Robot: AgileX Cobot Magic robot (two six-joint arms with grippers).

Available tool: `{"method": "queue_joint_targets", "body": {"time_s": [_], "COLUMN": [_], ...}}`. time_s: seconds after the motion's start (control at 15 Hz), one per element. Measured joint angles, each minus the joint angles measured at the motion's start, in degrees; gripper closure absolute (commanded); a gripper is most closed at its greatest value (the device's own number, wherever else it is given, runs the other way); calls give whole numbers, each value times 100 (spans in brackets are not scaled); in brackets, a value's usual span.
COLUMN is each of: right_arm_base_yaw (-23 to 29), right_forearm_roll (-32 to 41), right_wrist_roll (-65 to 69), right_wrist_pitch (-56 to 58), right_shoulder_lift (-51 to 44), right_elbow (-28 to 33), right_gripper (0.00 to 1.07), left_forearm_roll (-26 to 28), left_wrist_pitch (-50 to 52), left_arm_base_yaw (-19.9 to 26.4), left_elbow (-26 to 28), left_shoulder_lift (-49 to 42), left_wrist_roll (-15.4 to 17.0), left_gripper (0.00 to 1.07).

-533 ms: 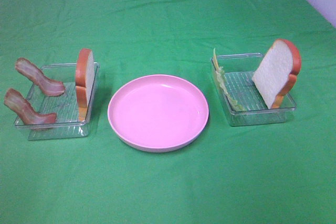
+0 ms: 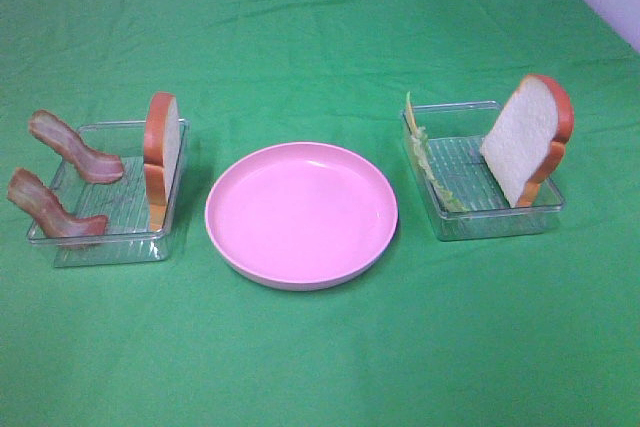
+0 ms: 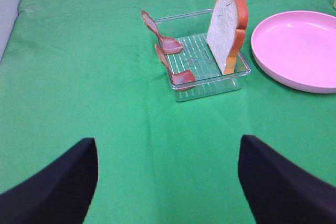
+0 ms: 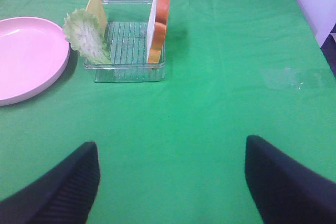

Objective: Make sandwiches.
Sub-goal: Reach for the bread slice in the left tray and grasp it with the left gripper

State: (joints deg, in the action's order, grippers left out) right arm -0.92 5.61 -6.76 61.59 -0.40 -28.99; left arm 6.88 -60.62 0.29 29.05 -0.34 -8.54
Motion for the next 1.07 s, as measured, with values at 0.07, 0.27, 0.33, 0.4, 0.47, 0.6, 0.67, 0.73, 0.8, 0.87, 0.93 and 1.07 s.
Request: {"method": "queue_joint_targets", "body": {"time_s": [0.07, 0.27, 0.33, 0.4, 0.47, 0.6, 0.67, 0.73, 0.8, 0.87, 0.93, 1.07], "right_arm_base_yaw": [0, 0, 0, 0, 0, 0, 0, 0, 0, 0, 0, 0], "right_forearm_roll": [0, 0, 0, 0, 0, 0, 0, 0, 0, 0, 0, 0], "right_wrist_roll": [0, 0, 0, 0, 0, 0, 0, 0, 0, 0, 0, 0], "right_wrist_pitch": [0, 0, 0, 0, 0, 0, 0, 0, 0, 0, 0, 0], "right_shoulder_lift": [0, 0, 0, 0, 0, 0, 0, 0, 0, 0, 0, 0], "right_elbow": [0, 0, 0, 0, 0, 0, 0, 0, 0, 0, 0, 0], "right_gripper": [34, 34, 34, 34, 34, 34, 34, 34, 34, 34, 34, 34], "left_forearm_roll": [0, 0, 0, 0, 0, 0, 0, 0, 0, 0, 0, 0], "left_wrist_pitch": [0, 0, 0, 0, 0, 0, 0, 0, 0, 0, 0, 0], "left_arm_base_yaw": [0, 0, 0, 0, 0, 0, 0, 0, 0, 0, 0, 0], "left_elbow": [0, 0, 0, 0, 0, 0, 0, 0, 0, 0, 0, 0], "left_shoulder_lift": [0, 0, 0, 0, 0, 0, 0, 0, 0, 0, 0, 0], "left_wrist_roll": [0, 0, 0, 0, 0, 0, 0, 0, 0, 0, 0, 0], "left_gripper": [35, 35, 35, 35, 35, 35, 35, 35, 35, 35, 35, 35]}}
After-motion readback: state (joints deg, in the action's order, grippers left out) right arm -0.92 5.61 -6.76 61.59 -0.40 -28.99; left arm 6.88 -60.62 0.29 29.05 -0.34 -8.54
